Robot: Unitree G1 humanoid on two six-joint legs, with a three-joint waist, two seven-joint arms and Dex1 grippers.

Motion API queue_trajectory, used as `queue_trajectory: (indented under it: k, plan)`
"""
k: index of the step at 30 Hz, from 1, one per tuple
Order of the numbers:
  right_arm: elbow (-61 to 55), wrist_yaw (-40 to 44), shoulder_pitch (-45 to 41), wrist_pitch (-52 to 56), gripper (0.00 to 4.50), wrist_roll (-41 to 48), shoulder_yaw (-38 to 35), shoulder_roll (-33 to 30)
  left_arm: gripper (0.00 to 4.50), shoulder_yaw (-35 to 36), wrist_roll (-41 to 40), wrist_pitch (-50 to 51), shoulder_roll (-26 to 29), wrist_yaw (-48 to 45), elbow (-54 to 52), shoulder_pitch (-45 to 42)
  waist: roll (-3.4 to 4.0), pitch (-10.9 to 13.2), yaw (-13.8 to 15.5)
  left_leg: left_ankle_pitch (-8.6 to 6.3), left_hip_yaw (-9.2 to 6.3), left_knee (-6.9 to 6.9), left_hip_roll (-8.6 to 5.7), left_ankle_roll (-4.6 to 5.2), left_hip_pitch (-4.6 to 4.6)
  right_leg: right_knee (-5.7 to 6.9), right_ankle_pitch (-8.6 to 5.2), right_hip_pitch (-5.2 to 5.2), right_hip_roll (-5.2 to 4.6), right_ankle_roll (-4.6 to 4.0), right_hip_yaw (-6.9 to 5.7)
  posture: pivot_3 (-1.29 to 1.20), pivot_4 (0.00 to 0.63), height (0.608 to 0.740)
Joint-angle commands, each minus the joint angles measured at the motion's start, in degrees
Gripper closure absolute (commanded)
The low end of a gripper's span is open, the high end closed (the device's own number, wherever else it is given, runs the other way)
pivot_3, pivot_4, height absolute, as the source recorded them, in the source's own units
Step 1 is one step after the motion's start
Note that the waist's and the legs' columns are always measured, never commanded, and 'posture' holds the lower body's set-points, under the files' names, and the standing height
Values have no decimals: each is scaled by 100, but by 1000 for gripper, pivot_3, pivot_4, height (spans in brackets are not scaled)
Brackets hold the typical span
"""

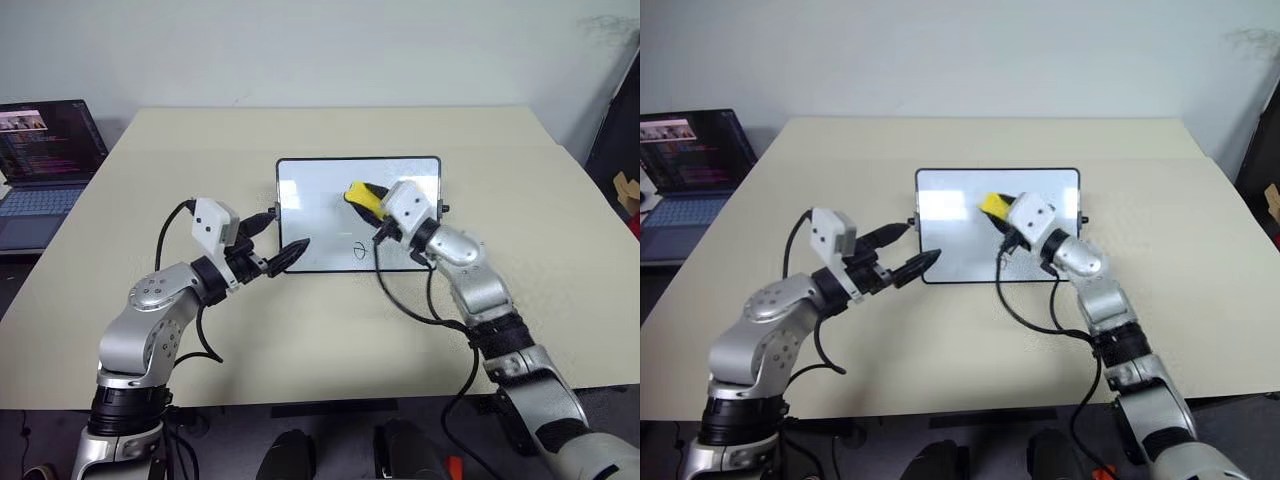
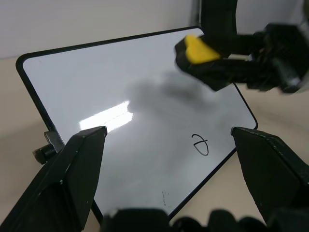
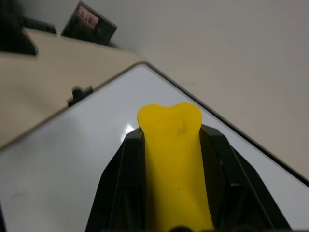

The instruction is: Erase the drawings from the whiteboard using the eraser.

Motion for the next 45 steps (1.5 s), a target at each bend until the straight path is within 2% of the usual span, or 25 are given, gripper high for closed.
queue_trajectory:
  k: [1,4,8,13,19,23,27,33,39,45]
  plan:
    - [-1522,255,537,1506,3327,1139,-464,-233,0,170,4,-153,20,39,-94,87,0,0,17,0,-4,0,-1,0,-3,-2,0,0,-2,0,-2,0,150,740]
    - [-2553,445,1349,2546,3327,1710,-627,-732,0,149,24,-186,47,27,-164,267,0,0,41,-2,-13,4,-7,3,-14,-8,0,1,-9,0,-11,0,150,740]
    - [-3369,624,2421,2963,3327,1829,-672,-1421,0,93,138,-324,133,-84,-123,464,3,2,54,-4,-21,4,-7,6,-21,-17,-2,1,-8,2,-18,0,150,740]
    - [-3721,614,3555,2405,3328,1230,-637,-2024,0,5,328,-519,195,-219,102,503,0,4,39,-4,-18,5,-8,8,-19,-19,-4,6,-5,6,-19,0,150,740]
    - [-3441,225,3856,1041,3328,-112,-170,-2219,0,-149,551,-702,220,-359,217,625,-2,5,21,-4,-11,6,-8,7,-16,-15,-4,6,0,8,-17,0,150,740]
    - [-3032,-207,3475,218,3329,-756,191,-1852,0,-195,562,-706,168,-389,179,681,-9,8,20,-3,-11,7,-8,6,-16,-15,-5,7,0,9,-15,0,150,740]
    - [-2520,-393,2792,-62,3329,-1086,468,-1408,0,-198,537,-690,179,-400,210,614,-10,9,17,-2,-12,10,-7,4,-11,-5,-4,7,0,8,-14,0,150,740]
    - [-1077,-583,1296,-470,3329,-1441,750,-813,0,-232,537,-688,226,-486,223,465,-11,10,19,0,-4,11,-8,1,0,4,-4,9,1,6,-15,0,150,740]
    - [403,-798,291,-1046,3329,-1637,793,-504,0,-223,549,-697,274,-567,282,336,-11,10,21,10,-2,9,-10,-16,-3,-2,-4,8,-1,6,-14,0,150,740]
    - [1703,-992,-95,-1525,3329,-1863,930,-231,0,-205,548,-671,301,-598,243,348,-11,10,3,10,10,7,-7,-16,2,4,-4,4,-1,6,-11,0,150,740]
